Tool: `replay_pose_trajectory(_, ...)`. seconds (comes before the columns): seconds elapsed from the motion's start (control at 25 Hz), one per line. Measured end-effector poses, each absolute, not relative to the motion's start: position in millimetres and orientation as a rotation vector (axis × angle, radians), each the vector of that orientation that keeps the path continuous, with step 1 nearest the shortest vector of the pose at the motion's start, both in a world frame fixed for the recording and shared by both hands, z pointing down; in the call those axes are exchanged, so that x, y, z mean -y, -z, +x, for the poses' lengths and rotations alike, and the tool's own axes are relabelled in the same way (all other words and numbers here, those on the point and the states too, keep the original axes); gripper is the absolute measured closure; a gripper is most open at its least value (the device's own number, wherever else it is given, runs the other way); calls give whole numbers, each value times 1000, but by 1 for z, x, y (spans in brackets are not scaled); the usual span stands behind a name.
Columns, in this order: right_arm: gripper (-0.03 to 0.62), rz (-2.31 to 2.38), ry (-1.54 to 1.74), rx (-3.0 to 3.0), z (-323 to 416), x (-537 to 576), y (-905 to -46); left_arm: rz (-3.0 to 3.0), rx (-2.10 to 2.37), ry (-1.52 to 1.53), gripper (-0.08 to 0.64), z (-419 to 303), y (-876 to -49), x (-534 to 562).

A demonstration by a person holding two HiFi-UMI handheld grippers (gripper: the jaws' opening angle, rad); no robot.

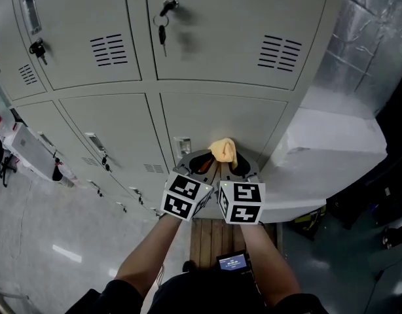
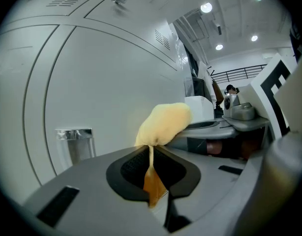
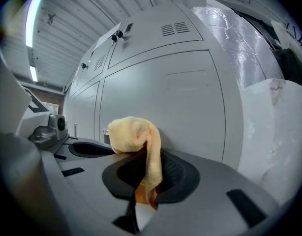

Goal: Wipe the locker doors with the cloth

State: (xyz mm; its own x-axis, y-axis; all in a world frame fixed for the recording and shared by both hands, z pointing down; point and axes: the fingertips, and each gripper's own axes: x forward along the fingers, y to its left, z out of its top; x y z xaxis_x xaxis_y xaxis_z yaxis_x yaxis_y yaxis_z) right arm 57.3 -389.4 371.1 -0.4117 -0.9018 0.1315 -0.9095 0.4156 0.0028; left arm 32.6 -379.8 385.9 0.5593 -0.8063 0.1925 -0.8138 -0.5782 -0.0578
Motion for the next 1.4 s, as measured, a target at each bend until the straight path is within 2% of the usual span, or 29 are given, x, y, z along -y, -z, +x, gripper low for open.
replay_pose_trajectory(0.76,522,1854,-184,2403,140,396,-379,2853,1188,-308,522,113,-393,388)
replay_pose_trajectory(1.4,522,2005,-220,2310,156,395,-382,2860,1099,-245,522,126,-395,390)
